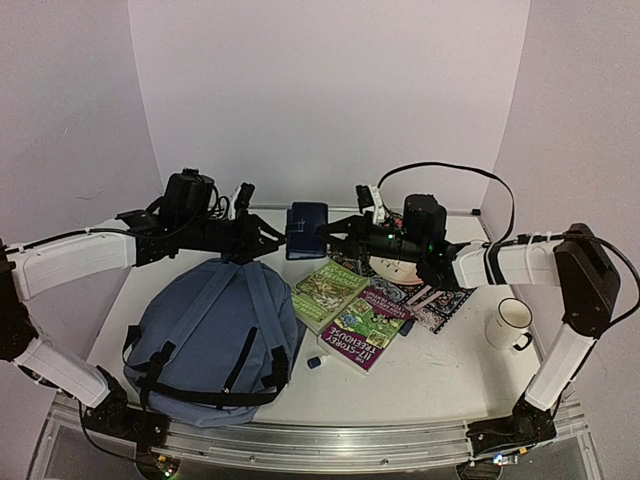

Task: Pack the student bag
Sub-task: Pass from the left arm to the right, then pick up the pocket on the back of the student bag.

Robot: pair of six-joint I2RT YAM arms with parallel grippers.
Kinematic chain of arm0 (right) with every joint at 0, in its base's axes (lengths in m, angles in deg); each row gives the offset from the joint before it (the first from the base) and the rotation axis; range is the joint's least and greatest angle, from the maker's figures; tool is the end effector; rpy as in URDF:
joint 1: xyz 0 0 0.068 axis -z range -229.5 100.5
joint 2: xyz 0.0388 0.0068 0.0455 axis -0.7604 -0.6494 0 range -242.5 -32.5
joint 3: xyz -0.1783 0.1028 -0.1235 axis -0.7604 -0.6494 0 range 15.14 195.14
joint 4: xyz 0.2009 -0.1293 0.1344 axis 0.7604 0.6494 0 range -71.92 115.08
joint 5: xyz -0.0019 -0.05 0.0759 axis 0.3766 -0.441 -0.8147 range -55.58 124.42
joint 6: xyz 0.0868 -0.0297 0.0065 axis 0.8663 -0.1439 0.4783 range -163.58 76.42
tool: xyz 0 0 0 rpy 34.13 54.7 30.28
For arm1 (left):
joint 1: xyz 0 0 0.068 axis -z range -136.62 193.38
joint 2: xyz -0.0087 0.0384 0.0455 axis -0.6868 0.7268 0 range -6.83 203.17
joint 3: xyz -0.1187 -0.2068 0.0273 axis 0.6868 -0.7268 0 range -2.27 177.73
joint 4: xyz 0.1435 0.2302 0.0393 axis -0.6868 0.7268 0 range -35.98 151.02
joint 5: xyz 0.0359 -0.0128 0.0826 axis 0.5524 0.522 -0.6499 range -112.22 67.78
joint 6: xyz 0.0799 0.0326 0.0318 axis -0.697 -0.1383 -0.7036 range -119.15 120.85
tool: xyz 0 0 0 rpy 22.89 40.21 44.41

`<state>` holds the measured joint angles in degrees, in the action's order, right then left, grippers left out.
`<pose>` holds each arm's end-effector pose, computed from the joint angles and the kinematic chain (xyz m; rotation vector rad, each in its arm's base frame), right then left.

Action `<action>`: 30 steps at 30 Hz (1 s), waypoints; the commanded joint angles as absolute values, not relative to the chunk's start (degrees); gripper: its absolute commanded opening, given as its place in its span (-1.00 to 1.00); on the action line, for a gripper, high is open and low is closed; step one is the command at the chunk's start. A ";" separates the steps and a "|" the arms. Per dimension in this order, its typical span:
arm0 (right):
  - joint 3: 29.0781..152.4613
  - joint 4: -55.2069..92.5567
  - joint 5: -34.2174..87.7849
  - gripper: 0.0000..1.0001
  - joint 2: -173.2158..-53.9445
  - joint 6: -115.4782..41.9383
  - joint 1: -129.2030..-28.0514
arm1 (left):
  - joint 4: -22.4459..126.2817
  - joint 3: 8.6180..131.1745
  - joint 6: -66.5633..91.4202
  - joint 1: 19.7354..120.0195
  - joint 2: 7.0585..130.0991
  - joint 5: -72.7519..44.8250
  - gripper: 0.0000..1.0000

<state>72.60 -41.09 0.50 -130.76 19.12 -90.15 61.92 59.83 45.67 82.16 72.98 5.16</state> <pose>0.2911 0.3107 0.2625 -0.3246 1.5424 1.8531 0.2698 -0.2656 0.2547 0.2247 2.2507 -1.3444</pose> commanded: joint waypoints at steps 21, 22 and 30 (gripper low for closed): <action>69.78 -29.26 5.94 -1.00 -124.71 9.04 -90.46 | 106.91 59.38 45.53 99.64 73.72 -33.21 0.30; 69.80 -29.08 5.94 -1.00 -124.70 8.96 -90.46 | 107.02 59.19 45.80 100.07 74.16 -33.15 0.32; 69.48 -28.45 6.29 -1.00 -124.65 8.71 -90.46 | 107.01 58.54 45.86 101.79 79.36 -32.91 0.37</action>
